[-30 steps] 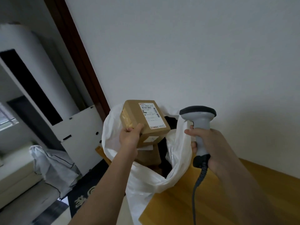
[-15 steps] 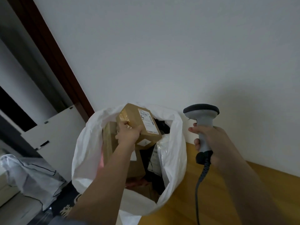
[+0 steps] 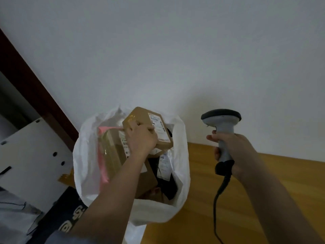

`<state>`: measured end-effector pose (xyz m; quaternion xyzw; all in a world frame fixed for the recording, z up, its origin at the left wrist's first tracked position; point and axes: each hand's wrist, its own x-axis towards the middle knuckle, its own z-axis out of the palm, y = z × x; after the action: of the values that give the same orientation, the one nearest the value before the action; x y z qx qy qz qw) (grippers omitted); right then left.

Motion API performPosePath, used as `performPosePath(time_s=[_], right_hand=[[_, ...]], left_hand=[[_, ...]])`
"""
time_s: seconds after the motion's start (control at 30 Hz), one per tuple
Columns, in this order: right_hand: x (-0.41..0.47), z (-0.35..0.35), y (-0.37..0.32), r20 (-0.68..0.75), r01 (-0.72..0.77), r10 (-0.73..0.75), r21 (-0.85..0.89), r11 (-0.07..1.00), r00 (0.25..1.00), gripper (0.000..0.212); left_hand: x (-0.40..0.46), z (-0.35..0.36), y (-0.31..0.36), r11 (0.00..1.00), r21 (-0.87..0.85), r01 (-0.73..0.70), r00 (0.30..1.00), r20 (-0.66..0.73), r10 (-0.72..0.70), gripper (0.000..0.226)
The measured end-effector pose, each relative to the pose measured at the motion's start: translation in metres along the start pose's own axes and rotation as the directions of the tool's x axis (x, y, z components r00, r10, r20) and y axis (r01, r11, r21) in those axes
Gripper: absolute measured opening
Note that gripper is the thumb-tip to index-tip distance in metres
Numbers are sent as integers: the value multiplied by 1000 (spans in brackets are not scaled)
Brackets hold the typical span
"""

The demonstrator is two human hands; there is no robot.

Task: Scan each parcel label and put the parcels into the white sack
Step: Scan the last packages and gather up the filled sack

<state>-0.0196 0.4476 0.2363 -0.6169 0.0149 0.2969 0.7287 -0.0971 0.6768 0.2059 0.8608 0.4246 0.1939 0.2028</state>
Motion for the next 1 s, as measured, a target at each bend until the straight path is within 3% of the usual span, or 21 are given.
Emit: performPosePath(time_s=[0.13, 0.3, 0.37, 0.43, 0.47, 0.57, 0.8, 1.0], right_hand=[[-3, -9, 0, -31, 11, -12, -19, 1000, 999, 26], [-9, -19, 7, -29, 8, -8, -2, 1000, 1000, 22], [-12, -21, 9, -38, 3, -3, 4, 1000, 999, 21], [-15, -25, 8, -44, 5, -5, 2, 1000, 999, 23], [-17, -28, 7, -53, 8, -8, 1, 1000, 999, 23], [-19, -43, -2, -89, 34, -33, 9, 999, 995, 19], [-17, -80, -19, -134, 77, -70, 46, 996, 988, 21], [-15, -136, -33, -201, 117, -104, 54, 992, 974, 22]], left_hand=[[-7, 7, 3, 996, -68, 65, 988, -134, -74, 29], [-9, 17, -3, 963, -242, 115, 991, -31, -127, 45], [-6, 23, -3, 920, -333, 206, 978, 107, -181, 50], [-8, 28, 3, 931, -274, 243, 952, 253, -174, 53], [-9, 32, 6, 950, -204, 238, 949, 259, -183, 49], [-19, 38, 27, 969, -66, 237, 964, 137, -226, 42], [-24, 58, 74, 999, 44, -12, 1000, 16, 11, 30], [-53, 92, 155, 937, -34, -349, 936, 35, 350, 30]])
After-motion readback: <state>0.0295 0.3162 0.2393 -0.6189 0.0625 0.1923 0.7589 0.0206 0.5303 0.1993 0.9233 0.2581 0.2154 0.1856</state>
